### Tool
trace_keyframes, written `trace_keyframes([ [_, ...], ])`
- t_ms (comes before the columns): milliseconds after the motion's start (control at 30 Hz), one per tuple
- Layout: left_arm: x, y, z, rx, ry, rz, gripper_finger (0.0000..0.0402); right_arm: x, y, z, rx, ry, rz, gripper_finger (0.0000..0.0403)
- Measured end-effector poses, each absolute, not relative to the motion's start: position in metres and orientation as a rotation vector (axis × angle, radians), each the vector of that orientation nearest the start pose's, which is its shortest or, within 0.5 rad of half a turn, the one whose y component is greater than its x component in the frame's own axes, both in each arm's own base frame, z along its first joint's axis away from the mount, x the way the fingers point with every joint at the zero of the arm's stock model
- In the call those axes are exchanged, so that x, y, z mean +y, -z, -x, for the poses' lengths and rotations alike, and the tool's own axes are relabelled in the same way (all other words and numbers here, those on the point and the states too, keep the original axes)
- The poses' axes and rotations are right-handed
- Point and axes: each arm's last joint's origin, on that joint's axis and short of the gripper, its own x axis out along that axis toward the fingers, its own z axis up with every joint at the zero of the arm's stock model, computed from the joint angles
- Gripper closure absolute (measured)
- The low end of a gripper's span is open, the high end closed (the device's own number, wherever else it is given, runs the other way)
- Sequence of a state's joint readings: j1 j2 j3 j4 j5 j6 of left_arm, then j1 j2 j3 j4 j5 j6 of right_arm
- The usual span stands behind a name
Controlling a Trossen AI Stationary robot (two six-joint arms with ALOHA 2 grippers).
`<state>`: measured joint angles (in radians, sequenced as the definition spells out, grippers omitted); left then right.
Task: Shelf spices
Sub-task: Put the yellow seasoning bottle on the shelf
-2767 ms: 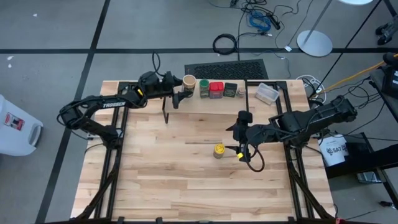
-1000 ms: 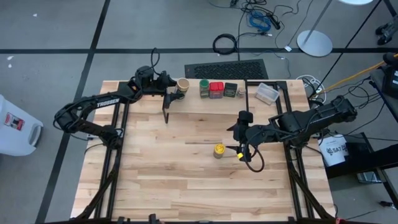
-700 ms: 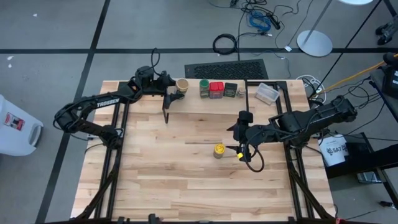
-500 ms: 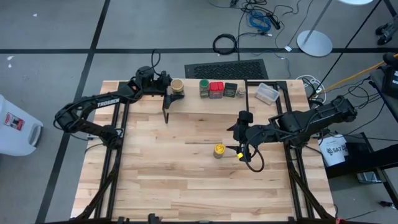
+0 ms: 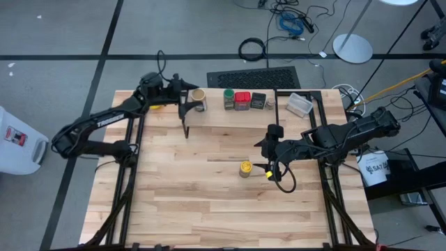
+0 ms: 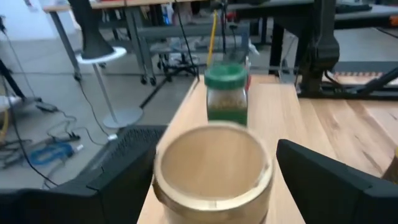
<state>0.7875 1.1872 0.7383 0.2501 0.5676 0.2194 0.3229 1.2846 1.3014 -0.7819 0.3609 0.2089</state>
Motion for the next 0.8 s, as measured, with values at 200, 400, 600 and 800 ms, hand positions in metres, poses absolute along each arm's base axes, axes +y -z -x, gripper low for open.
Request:
trace_keyframes([
  [200, 0.159, -0.298, -0.179, 0.133, -0.256, -0.136, 0.0059, 0.072, -0.355, -0.248, 0.711, 0.114, 0.049, 0.0096],
  [400, 0.137, -0.323, -0.164, 0.039, -0.283, -0.124, 0.0058, 0.072, -0.355, -0.248, 0.712, 0.115, 0.045, 0.0096],
  [600, 0.095, -0.341, -0.173, -0.001, -0.079, -0.06, 0.0059, 0.076, -0.351, -0.246, 0.748, 0.139, -0.018, 0.0096],
  [800, 0.055, -0.338, -0.196, 0.019, 0.068, -0.053, 0.0059, 0.094, -0.327, -0.258, 0.807, 0.152, -0.084, 0.0096],
])
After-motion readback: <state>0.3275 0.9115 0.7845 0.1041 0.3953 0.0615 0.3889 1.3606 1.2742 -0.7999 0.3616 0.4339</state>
